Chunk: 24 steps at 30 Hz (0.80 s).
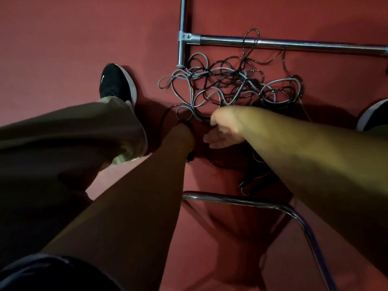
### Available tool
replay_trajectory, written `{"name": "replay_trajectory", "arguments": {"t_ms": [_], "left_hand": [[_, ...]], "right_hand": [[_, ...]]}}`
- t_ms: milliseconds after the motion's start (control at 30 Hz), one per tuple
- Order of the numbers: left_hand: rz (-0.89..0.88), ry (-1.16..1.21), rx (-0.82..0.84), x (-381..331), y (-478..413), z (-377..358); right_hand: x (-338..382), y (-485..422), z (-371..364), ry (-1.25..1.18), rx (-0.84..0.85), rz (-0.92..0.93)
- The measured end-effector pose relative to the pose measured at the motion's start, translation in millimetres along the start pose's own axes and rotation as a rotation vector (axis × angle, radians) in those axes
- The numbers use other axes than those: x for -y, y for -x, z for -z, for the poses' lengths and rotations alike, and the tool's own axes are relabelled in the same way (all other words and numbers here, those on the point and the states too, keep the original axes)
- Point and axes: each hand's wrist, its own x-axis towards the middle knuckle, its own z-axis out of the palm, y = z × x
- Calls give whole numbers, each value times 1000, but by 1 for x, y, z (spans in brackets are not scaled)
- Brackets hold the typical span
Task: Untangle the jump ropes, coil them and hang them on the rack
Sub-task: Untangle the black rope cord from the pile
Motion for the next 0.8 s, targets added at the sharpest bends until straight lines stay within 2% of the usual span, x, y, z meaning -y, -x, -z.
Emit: {"name": "replay_trajectory", "arguments": {"t_ms": [100, 267, 400, 533, 600, 700, 733, 800], "left_hand": [[22, 114, 8, 6, -3, -5], [105, 662, 231, -19, 1, 19], [24, 795, 349, -42, 1, 51], [-62, 818, 323, -59, 1, 73], [-68, 806, 216, -69, 3, 85], [-143, 596, -85, -77, 12, 101], [-188, 510, -99, -79, 16, 103], [-277, 331, -12, -86, 26, 105]], "right_hand": [[-3, -9, 2, 86, 49, 74], [5, -7, 1, 458, -124, 188], [11, 7, 2, 521, -108, 233], [28, 26, 10, 594, -338, 463], [34, 41, 20, 578, -364, 526], [39, 76, 35, 540, -391, 589], [39, 90, 38, 525, -401, 631], [39, 123, 42, 471, -394, 708]]}}
